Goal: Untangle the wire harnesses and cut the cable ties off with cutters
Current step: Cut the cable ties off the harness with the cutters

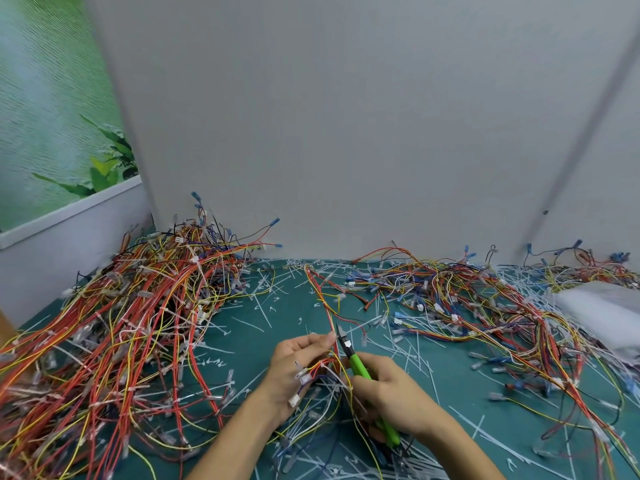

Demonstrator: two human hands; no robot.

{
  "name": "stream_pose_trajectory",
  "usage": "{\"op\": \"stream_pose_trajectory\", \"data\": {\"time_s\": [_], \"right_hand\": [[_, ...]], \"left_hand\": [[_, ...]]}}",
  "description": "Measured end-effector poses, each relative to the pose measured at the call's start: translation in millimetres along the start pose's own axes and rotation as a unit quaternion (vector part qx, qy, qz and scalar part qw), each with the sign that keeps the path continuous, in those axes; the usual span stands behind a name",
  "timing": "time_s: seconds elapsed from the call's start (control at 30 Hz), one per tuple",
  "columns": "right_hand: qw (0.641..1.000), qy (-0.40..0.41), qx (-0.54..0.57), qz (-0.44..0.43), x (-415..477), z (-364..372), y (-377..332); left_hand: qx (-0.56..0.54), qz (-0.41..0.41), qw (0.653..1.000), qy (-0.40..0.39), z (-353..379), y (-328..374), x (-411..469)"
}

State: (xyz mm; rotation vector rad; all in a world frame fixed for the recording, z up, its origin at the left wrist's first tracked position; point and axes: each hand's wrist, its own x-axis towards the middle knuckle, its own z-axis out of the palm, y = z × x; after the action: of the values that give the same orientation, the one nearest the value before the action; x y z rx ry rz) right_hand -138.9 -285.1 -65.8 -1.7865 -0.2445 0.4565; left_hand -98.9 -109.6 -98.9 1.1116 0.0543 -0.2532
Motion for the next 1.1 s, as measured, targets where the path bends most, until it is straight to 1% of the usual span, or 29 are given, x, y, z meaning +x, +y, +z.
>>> {"op": "stream_pose_trajectory", "data": {"time_s": [0.27, 0.47, 0.77, 0.93, 1.1], "right_hand": [[0.999, -0.037, 0.025, 0.006, -1, -2, -3], [0.999, -0.028, 0.005, -0.021, 2, -2, 1], [1.0, -0.014, 0.006, -0.018, 3, -1, 5], [0.997, -0.058, 0.044, -0.013, -3, -5, -3], [0.999, -0.048, -0.008, -0.01, -2, -5, -4]], "left_hand": [[0.01, -0.002, 1.0, -0.006, 0, -2, 0], [0.007, -0.003, 1.0, -0.014, 0, 0, 0], [-0.001, -0.003, 0.999, -0.049, 0, 1, -2], [0.009, -0.009, 0.999, -0.049, -2, 0, -1], [-0.002, -0.015, 0.999, -0.049, -2, 0, -1]]}}
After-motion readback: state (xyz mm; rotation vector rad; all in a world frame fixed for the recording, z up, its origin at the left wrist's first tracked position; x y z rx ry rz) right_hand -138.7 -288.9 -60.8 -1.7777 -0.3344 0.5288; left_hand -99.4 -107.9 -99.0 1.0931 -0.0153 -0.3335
